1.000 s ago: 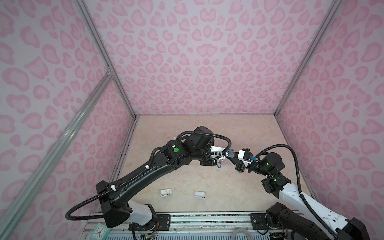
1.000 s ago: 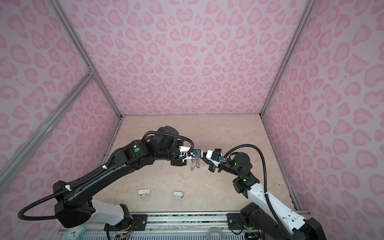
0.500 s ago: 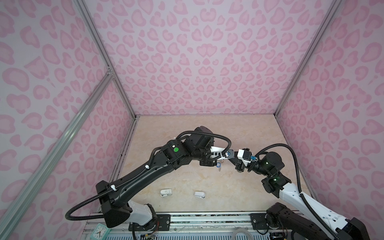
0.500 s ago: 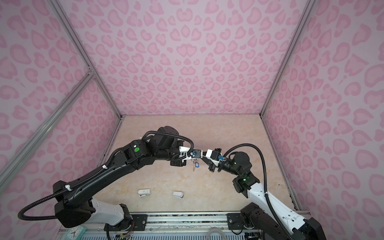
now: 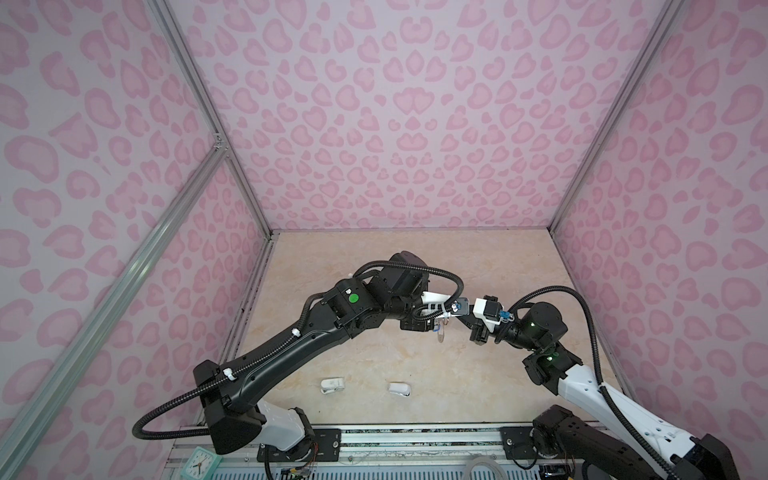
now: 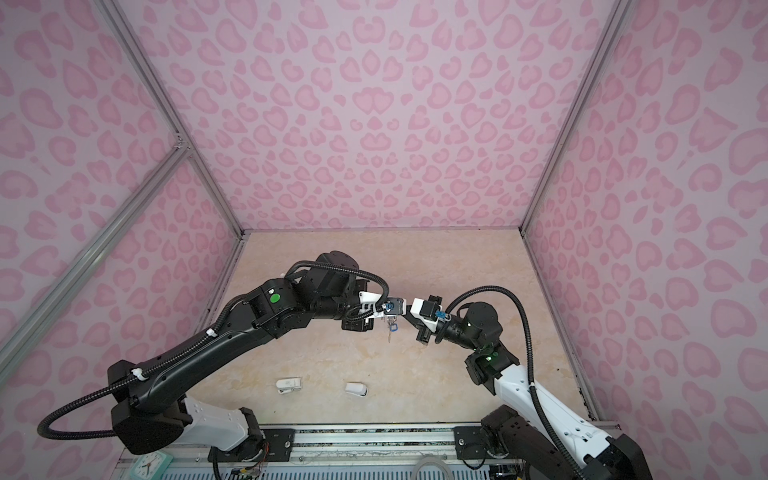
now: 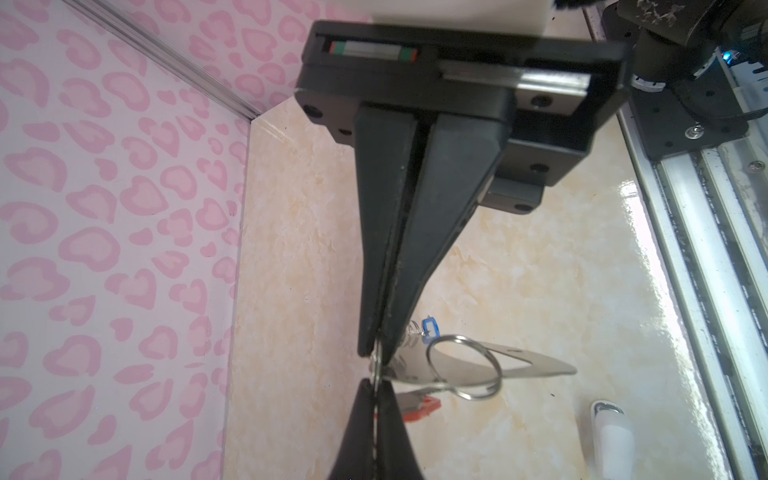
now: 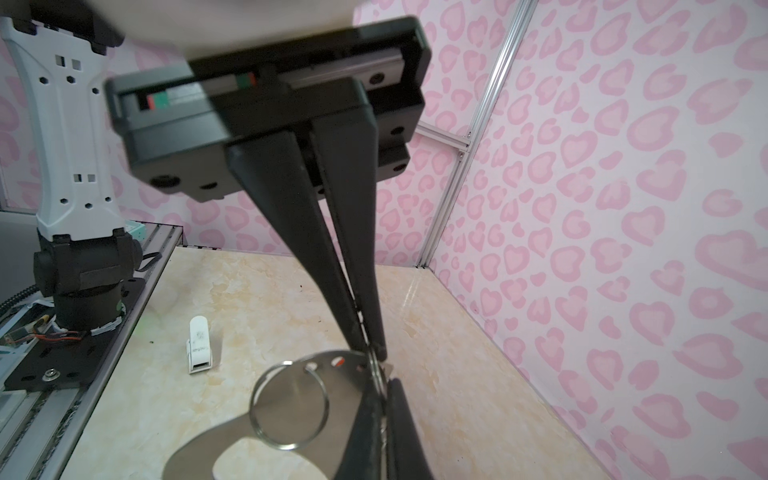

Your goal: Put the keys on the keyring

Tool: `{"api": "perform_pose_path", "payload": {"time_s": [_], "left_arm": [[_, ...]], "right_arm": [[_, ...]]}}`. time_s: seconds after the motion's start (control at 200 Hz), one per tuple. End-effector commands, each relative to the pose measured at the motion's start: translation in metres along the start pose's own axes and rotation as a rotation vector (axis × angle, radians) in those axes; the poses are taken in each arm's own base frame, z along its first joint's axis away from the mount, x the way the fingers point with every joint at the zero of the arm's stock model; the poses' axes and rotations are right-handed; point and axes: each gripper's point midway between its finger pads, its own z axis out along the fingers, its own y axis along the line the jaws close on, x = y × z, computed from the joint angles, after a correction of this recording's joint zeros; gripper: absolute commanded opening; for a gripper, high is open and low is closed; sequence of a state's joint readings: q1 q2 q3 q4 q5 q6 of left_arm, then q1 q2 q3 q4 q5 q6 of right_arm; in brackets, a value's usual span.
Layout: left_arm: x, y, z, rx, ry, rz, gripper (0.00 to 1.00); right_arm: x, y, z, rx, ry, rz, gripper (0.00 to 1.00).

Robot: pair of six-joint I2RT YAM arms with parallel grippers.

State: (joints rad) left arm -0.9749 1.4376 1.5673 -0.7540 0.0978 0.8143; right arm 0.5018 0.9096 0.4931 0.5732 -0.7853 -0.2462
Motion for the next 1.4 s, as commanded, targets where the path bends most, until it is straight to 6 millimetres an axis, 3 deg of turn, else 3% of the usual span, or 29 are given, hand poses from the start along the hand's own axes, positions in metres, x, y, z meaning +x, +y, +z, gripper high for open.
{"api": "perform_pose_path", "payload": {"time_s": [0.0,0.115,0.125,0.16,0.475,0.605,0.945,1.175,1.3,1.395], "left_arm": [[-0.005,0.005,0.000,-0.015,-0.024,-0.034,0.23],[-0.001,0.016,-0.007,-0.052,-0.070,-0.116,0.35],[0.000,0.017,-0.007,-0.055,-0.073,-0.124,0.41],[0.001,0.019,-0.009,-0.064,-0.091,-0.146,0.45],[-0.006,0.017,-0.011,-0.064,-0.239,-0.285,0.48],[0.001,0.006,0.002,-0.045,-0.261,-0.320,0.48],[0.008,0.008,0.020,-0.066,-0.283,-0.391,0.46],[0.006,0.007,0.028,-0.047,-0.300,-0.415,0.38],[0.005,0.008,0.030,-0.044,-0.304,-0.407,0.24],[0.005,0.009,0.032,-0.040,-0.299,-0.406,0.20]], "right_arm": [[-0.008,-0.006,-0.001,0.036,-0.033,-0.023,0.00],[-0.011,-0.006,-0.003,0.042,-0.059,-0.027,0.00],[-0.012,-0.006,-0.004,0.044,-0.062,-0.027,0.00],[-0.014,-0.007,-0.004,0.048,-0.075,-0.027,0.00],[-0.023,-0.008,-0.006,0.046,-0.120,-0.029,0.00],[-0.026,-0.008,-0.006,0.037,-0.137,-0.029,0.00],[-0.031,-0.008,-0.008,0.026,-0.160,-0.028,0.00],[-0.030,-0.011,-0.010,0.035,-0.162,-0.026,0.00],[-0.031,-0.012,-0.011,0.037,-0.171,-0.022,0.00],[-0.033,-0.013,-0.013,0.040,-0.176,-0.022,0.00]]}}
